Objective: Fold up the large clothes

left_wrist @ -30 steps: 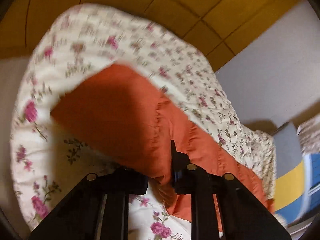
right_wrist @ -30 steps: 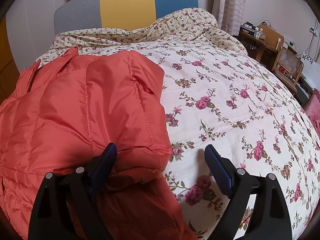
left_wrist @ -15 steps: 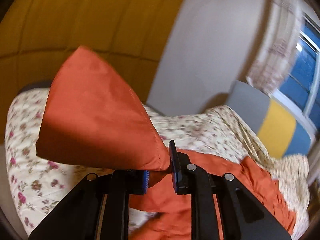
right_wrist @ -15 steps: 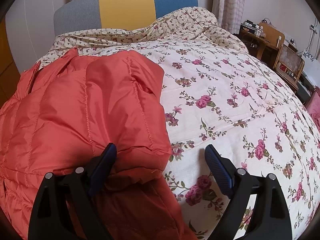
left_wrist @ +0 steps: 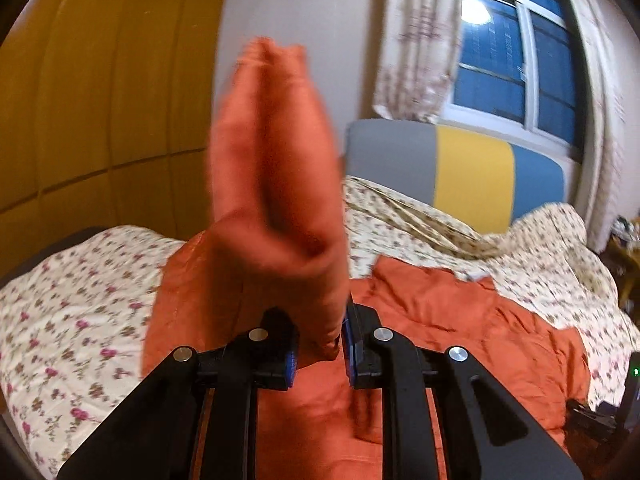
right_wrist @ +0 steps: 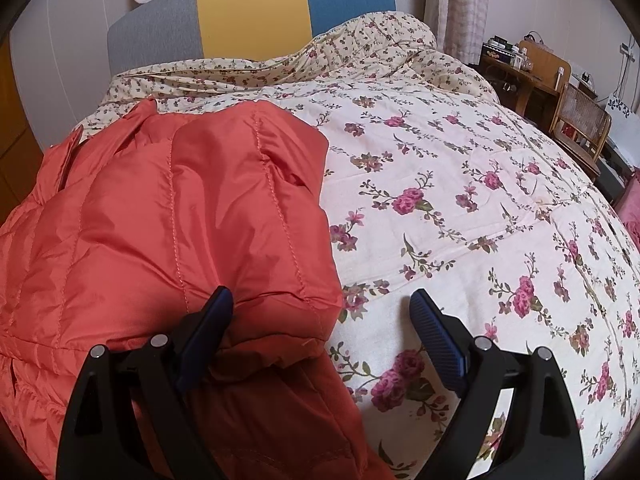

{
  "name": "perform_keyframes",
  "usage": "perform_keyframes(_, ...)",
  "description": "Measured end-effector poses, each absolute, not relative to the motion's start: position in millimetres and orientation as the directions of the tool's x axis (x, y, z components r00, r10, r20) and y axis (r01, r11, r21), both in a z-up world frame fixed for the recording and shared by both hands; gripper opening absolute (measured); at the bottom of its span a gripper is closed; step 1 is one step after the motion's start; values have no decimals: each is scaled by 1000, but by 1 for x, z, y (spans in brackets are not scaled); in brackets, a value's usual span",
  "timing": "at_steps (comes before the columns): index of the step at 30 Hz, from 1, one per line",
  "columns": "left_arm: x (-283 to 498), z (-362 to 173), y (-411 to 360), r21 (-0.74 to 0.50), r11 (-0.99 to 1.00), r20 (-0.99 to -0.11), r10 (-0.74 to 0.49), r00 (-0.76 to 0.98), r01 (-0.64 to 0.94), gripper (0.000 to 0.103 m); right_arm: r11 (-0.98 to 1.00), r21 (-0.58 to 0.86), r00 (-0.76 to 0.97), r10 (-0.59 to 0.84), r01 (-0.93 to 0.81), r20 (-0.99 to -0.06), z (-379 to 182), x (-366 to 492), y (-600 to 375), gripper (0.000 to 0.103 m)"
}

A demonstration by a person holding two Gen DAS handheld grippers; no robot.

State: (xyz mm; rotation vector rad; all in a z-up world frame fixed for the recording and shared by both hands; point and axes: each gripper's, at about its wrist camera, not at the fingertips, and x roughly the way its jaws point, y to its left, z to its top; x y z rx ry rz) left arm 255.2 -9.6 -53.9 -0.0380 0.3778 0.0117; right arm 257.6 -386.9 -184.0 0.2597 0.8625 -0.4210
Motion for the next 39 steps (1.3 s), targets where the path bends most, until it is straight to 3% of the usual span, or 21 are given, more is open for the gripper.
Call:
perform_keyframes(8,265,-82,-78,56,987,-451,-112,886,154,18,887,59,578,-247,459,-778,-185,257,-387,90)
perform_keyframes(20,284,-139,-141,208,934,-597,-115,794,291,18,886,66,579,-241,458,-779,-185,257,-388,90)
perform_keyframes(21,286,-144,-143,205,929,-611,-124,782,308,20,886,65,579,-242,458,-779,-185,258,-388,90)
perform_keyframes(22,288,-147,-146,202,923,-622,-138,771,328,31,887,66,579,-241,458,-779,-186,257,-389,90)
perform_keyframes(23,289,-149,-148,200,916,-631,-152,761,348,51,887,65,579,-242,458,-779,-186,257,-388,90)
perform_keyframes(25,288,-154,-155,193,890,-650,-200,733,413,80,887,64,579,-243,458,-779,-186,257,-388,90)
perform_keyframes(30,272,-147,-159,202,859,-624,-257,738,470,81,886,66,578,-241,459,-780,-186,257,-389,91)
perform_keyframes(32,259,-140,-154,179,855,-603,-296,741,487,91,886,68,579,-240,458,-780,-186,257,-389,91)
perform_keyframes(35,238,-121,-126,140,853,-546,-358,757,504,92,885,72,594,-246,460,-766,-183,253,-389,91)
perform_keyframes(39,245,-107,-73,126,898,-534,-296,792,421,92,910,63,665,-252,411,-703,-159,243,-379,91)
